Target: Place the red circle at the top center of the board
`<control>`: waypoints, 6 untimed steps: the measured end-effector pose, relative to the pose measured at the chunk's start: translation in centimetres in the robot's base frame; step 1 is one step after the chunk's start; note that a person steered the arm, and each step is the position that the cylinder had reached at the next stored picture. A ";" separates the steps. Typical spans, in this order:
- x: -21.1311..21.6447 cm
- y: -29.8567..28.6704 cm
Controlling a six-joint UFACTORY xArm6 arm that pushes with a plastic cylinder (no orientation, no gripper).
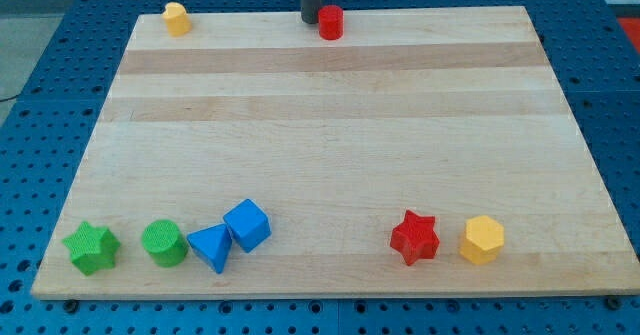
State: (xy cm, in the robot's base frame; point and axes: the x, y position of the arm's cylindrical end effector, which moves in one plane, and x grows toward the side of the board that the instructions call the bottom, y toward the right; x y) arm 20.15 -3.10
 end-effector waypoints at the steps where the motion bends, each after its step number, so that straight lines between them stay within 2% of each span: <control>1: 1.1 -3.9; 2: 4.5 -5.4; 3: 5.7 -2.3; 4: 5.1 1.8; 6: 5.3 2.2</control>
